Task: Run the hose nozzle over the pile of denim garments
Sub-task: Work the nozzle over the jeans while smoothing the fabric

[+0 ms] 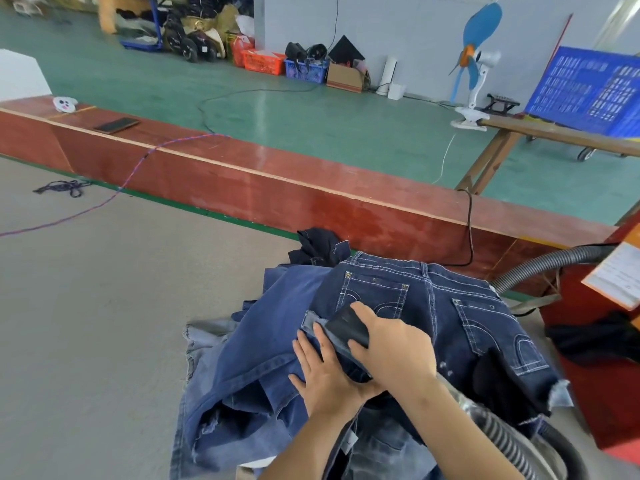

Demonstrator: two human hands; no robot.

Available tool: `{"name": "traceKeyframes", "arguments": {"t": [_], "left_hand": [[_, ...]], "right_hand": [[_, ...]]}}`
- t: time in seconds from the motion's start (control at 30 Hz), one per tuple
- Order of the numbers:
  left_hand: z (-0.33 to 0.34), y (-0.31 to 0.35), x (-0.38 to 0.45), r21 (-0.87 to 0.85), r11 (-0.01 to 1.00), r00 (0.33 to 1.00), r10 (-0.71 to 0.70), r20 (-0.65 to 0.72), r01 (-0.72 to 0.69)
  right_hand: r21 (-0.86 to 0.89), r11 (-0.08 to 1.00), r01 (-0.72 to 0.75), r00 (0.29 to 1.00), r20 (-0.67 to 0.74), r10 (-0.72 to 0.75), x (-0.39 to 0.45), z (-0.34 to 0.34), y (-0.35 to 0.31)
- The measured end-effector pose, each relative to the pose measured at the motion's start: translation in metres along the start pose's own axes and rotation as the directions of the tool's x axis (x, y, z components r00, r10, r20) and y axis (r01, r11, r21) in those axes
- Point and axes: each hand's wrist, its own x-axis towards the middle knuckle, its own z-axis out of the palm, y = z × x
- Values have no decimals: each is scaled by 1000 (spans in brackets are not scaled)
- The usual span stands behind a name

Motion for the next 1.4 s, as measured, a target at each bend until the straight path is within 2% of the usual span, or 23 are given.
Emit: {"name": "traceKeyframes", "arguments": {"t": [0.13,0.37,0.5,0.6,0.73,0.87,1.1,1.17,1.4], "left_hand": [[-2,-1,1,16,1000,1000,9,22,-9],[-4,1,0,37,999,999,12,46,-14],[-4,1,0,41,999,998,12,53,-14],[-3,1,1,40,999,999,7,43,-9],[-2,1,1,15,1000,1000,4,23,-4],[-2,0,2,12,1000,1000,-6,17,5],[-3,1,2,43,999,999,9,39,-10],[-4,2,1,48,999,999,11,34,-13],[-3,1,-1,37,999,1000,13,20,-14]], "right_hand": [[142,990,-17,998,-61,26,4,-14,12],[161,978,-130,980,-129,152,-11,-44,49],[203,976,-75,996,-29,83,-22,-51,52],[101,995,-12,997,82,4,-26,-36,40],[5,1000,12,996,93,-13,-14,-14,26],[44,999,15,999,43,-17,4,0,3],[277,961,-27,974,-207,87,15,-40,15],[261,964,-43,978,-187,94,8,-51,27],[86,996,-15,997,72,9,-26,-29,27]]}}
